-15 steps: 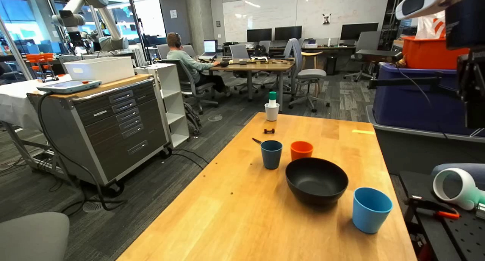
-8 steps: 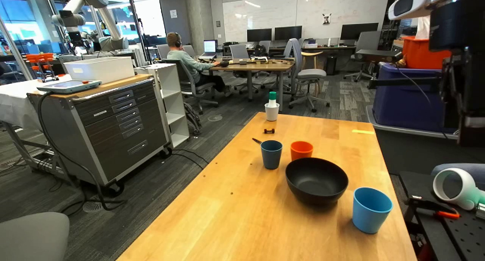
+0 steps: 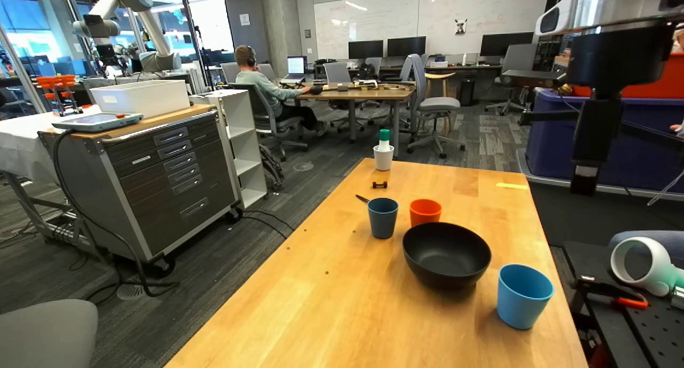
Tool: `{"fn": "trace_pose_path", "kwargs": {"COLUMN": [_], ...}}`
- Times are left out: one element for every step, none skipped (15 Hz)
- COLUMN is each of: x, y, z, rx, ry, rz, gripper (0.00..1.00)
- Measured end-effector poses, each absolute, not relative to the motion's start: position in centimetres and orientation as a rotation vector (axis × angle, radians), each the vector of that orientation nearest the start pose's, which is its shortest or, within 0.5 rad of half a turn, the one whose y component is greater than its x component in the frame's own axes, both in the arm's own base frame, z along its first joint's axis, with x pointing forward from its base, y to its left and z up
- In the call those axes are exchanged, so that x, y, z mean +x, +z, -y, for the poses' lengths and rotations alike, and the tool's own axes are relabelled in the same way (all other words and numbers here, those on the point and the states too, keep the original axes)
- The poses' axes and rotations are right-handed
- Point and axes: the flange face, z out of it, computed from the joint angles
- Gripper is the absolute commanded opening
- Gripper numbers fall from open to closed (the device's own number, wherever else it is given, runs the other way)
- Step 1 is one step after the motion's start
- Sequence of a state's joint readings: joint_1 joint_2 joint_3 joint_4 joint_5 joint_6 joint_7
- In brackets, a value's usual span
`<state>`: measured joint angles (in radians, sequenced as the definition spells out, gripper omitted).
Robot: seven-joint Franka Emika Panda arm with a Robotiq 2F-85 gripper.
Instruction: Stack the three cups and put the in the bowl, then pick the fork and put it in the cups
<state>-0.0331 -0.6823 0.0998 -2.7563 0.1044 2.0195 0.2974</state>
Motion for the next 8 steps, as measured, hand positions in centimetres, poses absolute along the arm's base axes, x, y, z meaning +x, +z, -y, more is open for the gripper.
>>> {"fn": "trace_pose_path", "kwargs": {"x": [32.4,32.6,32.8,33.0,33.2,33.5,33.8,34.0], "y": [40.3,40.1,39.8,39.5,39.2,38.8,38.4,38.0], "z": [-1.8,-1.3,-0.8,-0.4,-0.2,-0.1,-0.1,0.0], "rx": [-3.099,-3.109,-3.116,-3.118,-3.117,-3.115,-3.114,-3.113], "ry": [0.088,0.086,0.084,0.082,0.08,0.079,0.077,0.078], "rz": [-0.497,-0.525,-0.55,-0.567,-0.577,-0.581,-0.58,-0.579], "gripper": [1.0,1.0,1.0,1.0,1.0,1.0,1.0,1.0]}}
